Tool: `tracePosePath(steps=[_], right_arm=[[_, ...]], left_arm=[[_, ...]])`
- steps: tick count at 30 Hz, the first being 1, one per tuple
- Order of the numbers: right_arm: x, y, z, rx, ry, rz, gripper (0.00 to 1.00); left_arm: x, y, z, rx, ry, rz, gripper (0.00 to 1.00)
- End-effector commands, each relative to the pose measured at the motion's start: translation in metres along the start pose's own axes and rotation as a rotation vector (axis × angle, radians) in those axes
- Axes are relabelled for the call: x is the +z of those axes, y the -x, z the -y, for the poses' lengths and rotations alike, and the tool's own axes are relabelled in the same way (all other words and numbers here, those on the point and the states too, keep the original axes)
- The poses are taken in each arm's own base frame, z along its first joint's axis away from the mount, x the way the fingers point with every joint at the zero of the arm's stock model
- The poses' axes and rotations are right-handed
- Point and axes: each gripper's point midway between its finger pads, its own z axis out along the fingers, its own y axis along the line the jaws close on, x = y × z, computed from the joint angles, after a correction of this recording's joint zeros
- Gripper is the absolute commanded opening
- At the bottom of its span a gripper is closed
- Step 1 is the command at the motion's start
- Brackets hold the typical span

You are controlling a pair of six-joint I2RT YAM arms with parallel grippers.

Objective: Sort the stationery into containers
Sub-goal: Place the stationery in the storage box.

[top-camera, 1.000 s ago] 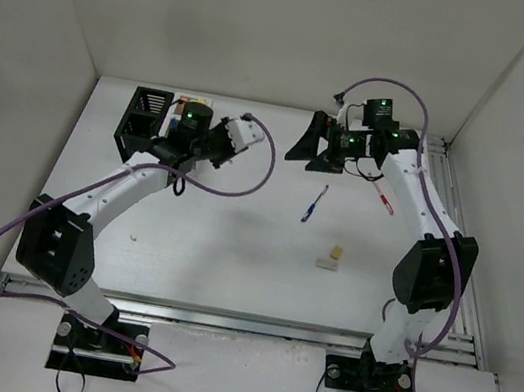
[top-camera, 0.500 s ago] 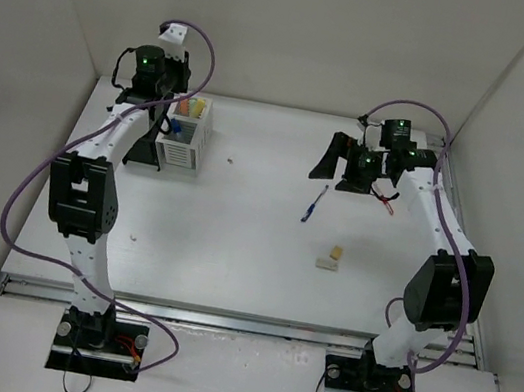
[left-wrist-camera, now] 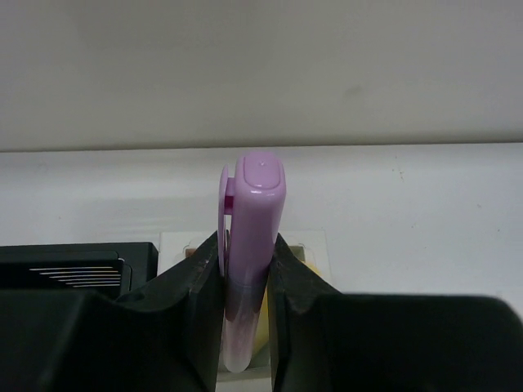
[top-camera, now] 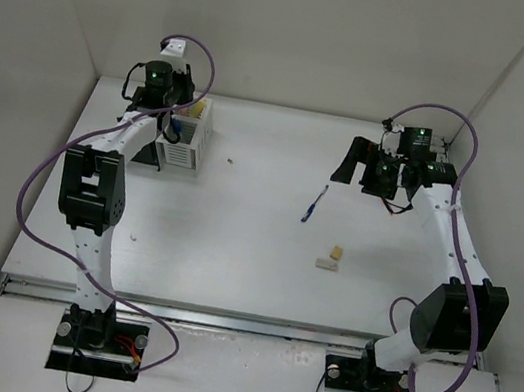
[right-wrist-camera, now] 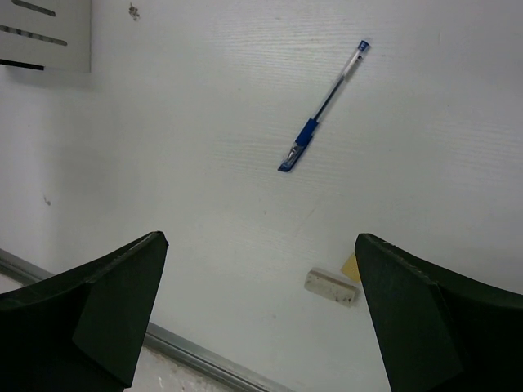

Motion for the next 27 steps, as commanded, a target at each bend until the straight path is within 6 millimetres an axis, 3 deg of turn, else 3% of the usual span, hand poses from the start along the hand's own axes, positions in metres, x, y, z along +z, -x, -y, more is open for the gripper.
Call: tracePosePath(steps=[1,14,15,17,20,21,27], right_arm=[[-0.008,0.008,0.003,-0.031,-0.024,0.055,0.98],[-0.008,0.0,0.012,-0.025,-0.054,0.056,0.98],[-0.01,0.0,0.012,-0.028,-0.053,0.061,0.98],[-0.012,-0.001,0.011,-0.039,-0.05,0.063,0.98],[-0.014,-0.001,0.012,-0.046,-0.058,0.073,0.98],[-0.014,-0.003,0.012,-0.046,-0.058,0.069,0.98],[-0.017,-0.007,0.017,-0.044,-0.08,0.077,0.98]], left_arm=[[-0.004,0.054,0.005,-0.043,-0.013,0.183,0.0],[0.012,0.021,-0.009,-0.117,0.045,0.18,0.0],[0.011,0.02,-0.011,-0.124,0.059,0.177,0.06],[0.005,0.019,-0.015,-0.138,0.086,0.175,0.27],[-0.007,0.024,-0.015,-0.141,0.091,0.185,0.43],[-0.013,0.027,-0.014,-0.14,0.089,0.196,0.53],[-0.038,0.051,-0.002,-0.125,0.068,0.238,0.63]])
